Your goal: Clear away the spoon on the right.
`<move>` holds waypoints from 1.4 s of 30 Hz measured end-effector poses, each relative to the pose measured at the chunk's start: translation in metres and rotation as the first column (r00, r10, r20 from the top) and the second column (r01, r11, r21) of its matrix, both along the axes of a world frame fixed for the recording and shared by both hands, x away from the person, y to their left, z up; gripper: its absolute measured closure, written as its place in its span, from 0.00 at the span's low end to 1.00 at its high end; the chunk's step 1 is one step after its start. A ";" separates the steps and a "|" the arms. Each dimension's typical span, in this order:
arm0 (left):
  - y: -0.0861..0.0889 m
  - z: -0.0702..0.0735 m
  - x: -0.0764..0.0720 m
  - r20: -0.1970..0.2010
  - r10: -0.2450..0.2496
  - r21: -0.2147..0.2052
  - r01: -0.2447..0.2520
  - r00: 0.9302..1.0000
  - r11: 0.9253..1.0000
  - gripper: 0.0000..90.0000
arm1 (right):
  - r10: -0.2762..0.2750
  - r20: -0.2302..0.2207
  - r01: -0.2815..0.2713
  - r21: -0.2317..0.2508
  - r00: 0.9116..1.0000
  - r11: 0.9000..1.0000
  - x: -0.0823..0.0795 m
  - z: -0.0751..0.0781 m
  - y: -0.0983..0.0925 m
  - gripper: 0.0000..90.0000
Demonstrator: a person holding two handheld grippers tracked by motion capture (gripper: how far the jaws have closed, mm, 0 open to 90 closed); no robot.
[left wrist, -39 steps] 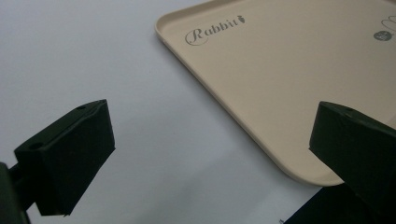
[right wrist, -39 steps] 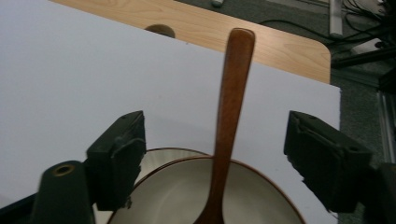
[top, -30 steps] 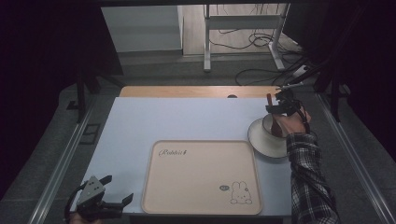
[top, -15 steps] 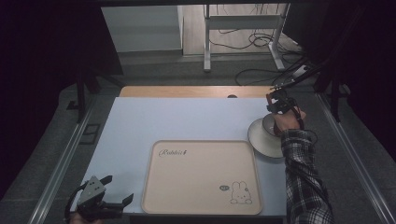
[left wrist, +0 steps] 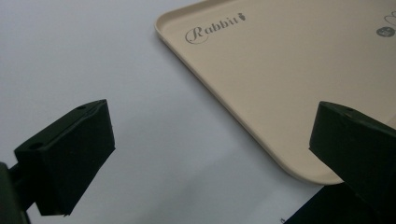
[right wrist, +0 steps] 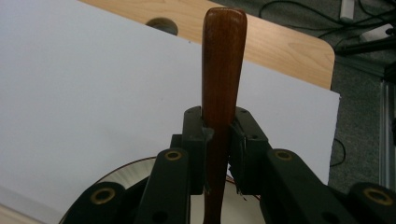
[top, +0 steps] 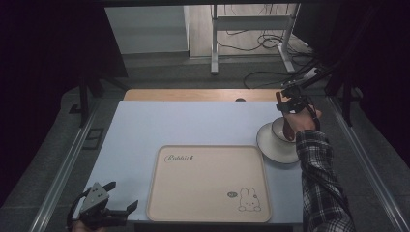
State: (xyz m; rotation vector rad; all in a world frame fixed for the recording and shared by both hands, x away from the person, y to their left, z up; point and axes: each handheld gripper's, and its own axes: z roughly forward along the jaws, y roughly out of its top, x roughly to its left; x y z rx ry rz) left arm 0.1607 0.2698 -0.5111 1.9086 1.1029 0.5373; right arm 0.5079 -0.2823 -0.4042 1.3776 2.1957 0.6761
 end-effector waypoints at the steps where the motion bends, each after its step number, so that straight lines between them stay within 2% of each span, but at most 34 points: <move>1: 0.001 0.000 0.000 0.002 0.005 -0.005 -0.005 1.000 1.000 0.00 | 0.004 0.004 -0.004 0.003 1.000 1.000 -0.001 0.002 0.000 0.86; 7: 0.001 0.000 0.000 0.005 0.009 -0.003 -0.009 1.000 1.000 0.00 | 0.030 0.015 -0.030 -0.003 0.999 1.000 -0.012 0.020 0.002 0.86; 16: 0.001 0.000 -0.001 0.008 0.015 -0.006 -0.015 1.000 1.000 0.00 | 0.092 -0.004 -0.092 -0.019 0.996 0.996 -0.028 0.043 0.007 0.86; 19: 0.001 0.000 -0.001 0.009 0.017 -0.006 -0.017 1.000 1.000 0.00 | 0.110 -0.014 -0.110 -0.028 0.994 0.994 -0.035 0.046 0.008 0.86; 26: 0.001 0.000 -0.001 0.008 0.019 -0.008 -0.019 1.000 1.000 0.00 | 0.131 -0.044 -0.131 0.005 0.990 0.991 -0.055 0.053 0.009 0.86; 31: 0.001 0.000 -0.001 0.007 0.020 -0.008 -0.020 1.000 1.000 0.00 | 0.155 -0.052 -0.154 0.012 0.987 0.988 -0.067 0.057 0.011 0.86; 42: 0.001 0.000 -0.001 0.005 0.020 -0.005 -0.020 1.000 1.000 0.00 | 0.219 -0.088 -0.219 0.017 0.972 0.976 -0.097 0.061 0.025 0.86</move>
